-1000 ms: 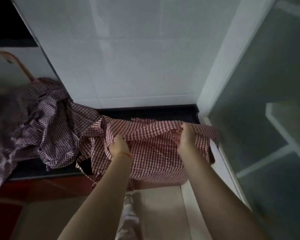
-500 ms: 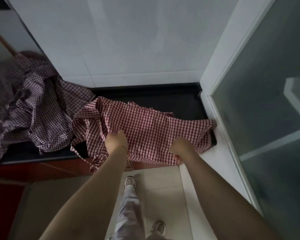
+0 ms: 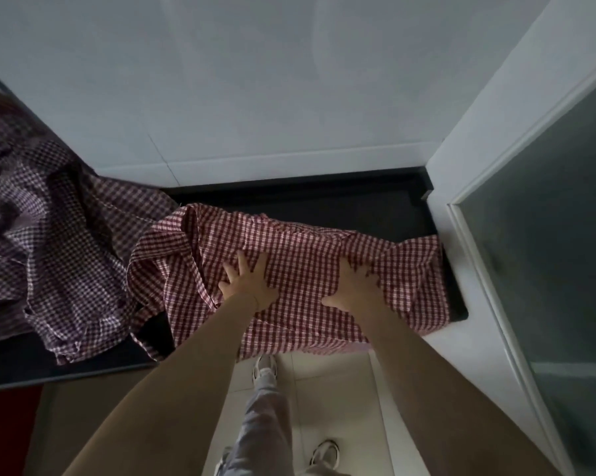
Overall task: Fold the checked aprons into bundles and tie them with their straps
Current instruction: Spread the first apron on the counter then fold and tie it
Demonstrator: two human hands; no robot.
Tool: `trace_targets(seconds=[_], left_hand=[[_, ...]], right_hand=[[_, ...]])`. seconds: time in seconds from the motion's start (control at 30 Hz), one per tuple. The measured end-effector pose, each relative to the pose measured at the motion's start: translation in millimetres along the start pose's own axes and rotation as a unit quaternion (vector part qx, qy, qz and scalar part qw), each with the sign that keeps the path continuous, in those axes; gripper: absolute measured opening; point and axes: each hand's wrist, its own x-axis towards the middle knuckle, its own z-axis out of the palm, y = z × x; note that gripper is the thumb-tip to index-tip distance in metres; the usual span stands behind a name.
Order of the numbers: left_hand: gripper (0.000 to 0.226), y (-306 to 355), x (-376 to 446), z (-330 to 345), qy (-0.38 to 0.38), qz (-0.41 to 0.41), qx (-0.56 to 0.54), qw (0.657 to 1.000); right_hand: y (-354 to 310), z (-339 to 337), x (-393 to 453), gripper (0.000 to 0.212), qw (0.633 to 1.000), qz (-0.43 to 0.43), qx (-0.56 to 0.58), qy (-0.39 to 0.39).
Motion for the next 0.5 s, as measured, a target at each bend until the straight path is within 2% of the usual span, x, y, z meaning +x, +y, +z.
trace_targets(seconds=[0.3, 0.43, 0.5], left_hand=[[0.106, -4.8, 59.3, -51.4, 0.044, -0.003, -0.025, 0.999], [0.108, -8.7, 71.2, -64.0, 0.066, 0.010, -0.094, 0.993], [0.104, -11.7, 72.6, -67.1, 0.078, 0.017, -0.136, 0.987]], right_hand=[[-25.0, -42.9, 67.9, 0.113, 0.992, -0.091, 0.033, 0.084], [-20.7, -55.0, 77.4, 0.085, 0.973, -0.121, 0.152, 0.125], [-14.5, -59.3, 70.5, 0.062, 0.958, -0.085, 0.190, 0.198]])
